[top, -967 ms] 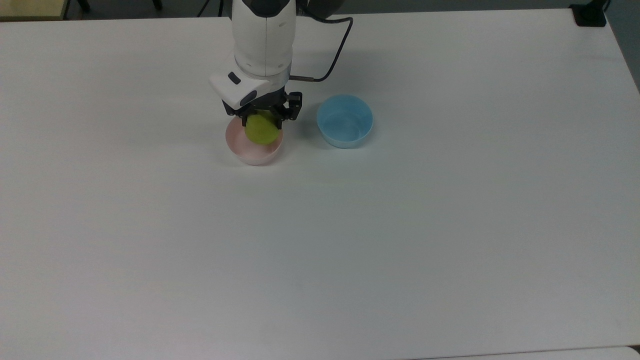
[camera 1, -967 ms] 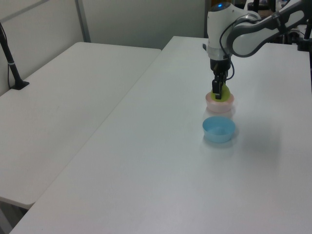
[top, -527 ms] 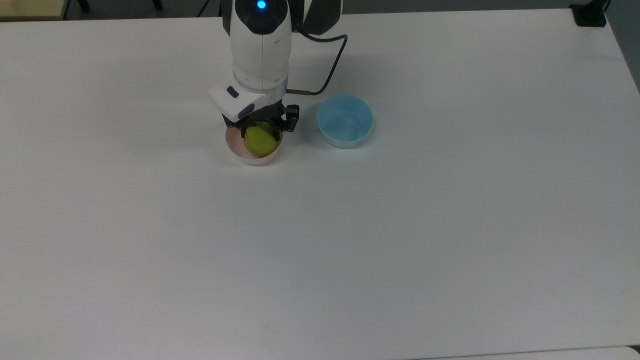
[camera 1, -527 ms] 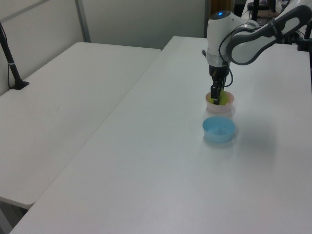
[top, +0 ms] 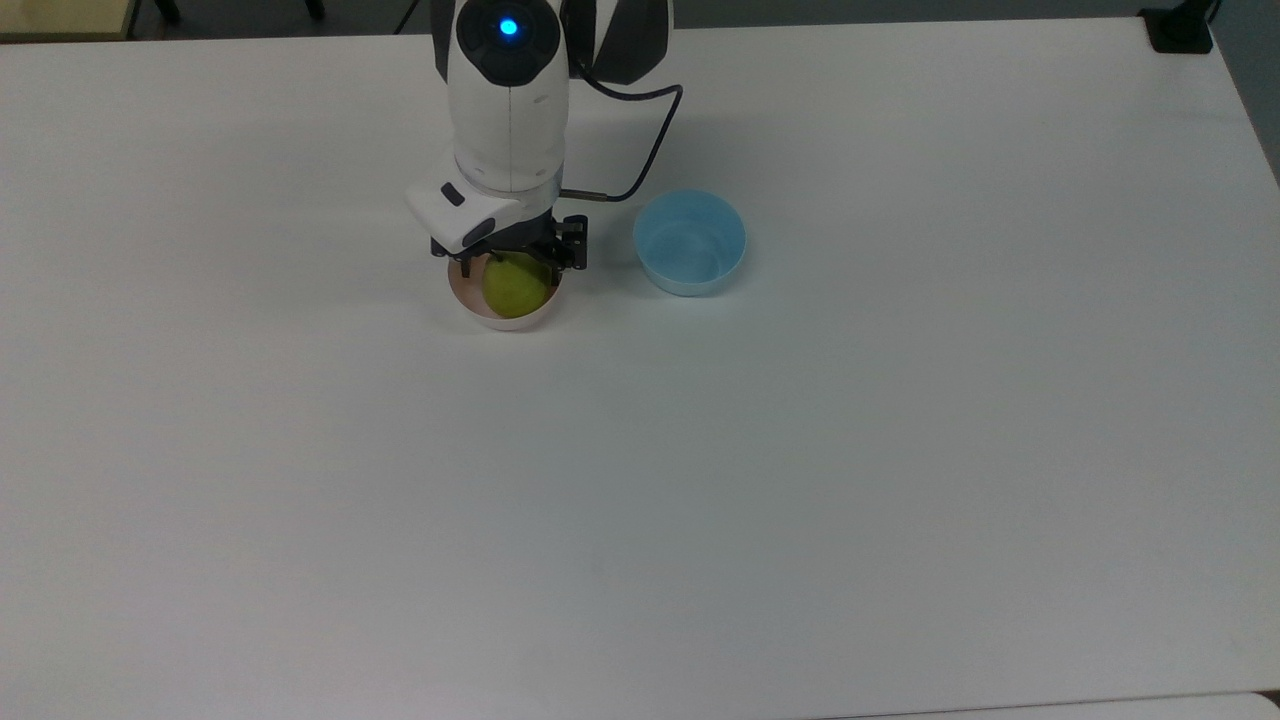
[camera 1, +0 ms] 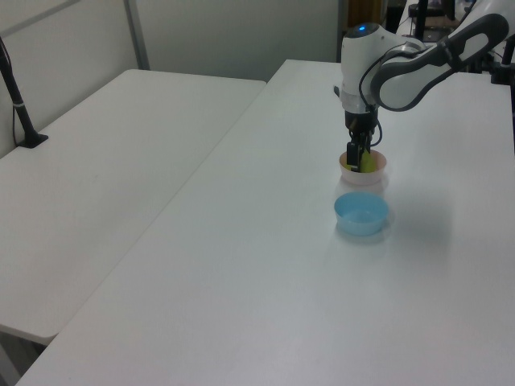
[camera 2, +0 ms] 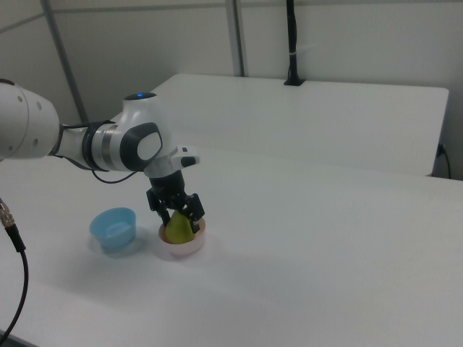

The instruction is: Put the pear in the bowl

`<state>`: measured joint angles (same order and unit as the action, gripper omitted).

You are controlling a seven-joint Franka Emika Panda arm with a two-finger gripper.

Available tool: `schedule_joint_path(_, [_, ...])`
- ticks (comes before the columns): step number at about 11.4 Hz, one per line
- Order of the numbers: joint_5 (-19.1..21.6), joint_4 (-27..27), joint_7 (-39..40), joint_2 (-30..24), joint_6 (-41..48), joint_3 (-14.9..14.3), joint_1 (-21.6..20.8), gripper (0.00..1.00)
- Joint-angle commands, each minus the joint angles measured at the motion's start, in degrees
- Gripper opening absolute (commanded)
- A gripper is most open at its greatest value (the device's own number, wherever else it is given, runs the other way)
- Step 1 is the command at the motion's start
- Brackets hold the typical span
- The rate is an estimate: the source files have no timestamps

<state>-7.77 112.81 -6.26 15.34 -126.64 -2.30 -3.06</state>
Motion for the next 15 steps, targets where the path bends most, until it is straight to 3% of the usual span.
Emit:
schedule_joint_path(1, [0.39, -1.88, -0.78, -3.03, 7.07, -0.42, -0.54, 1.00])
schedule_joint_path(7, [0.65, -17.42, -0.95, -6.11, 23.78, 0.37, -1.33, 1.00])
schedule_joint_path(9, [1.26, -21.57, -0.43, -7.07, 28.79, 0.28, -3.79, 1.00])
schedule_joint_path(11, [3.80, -21.58, 0.10, -8.39, 29.60, -0.07, -3.36, 1.00])
schedule_joint_path(15, [3.99, -21.23, -0.78, -11.47, 31.44, -0.51, -2.22, 1.00])
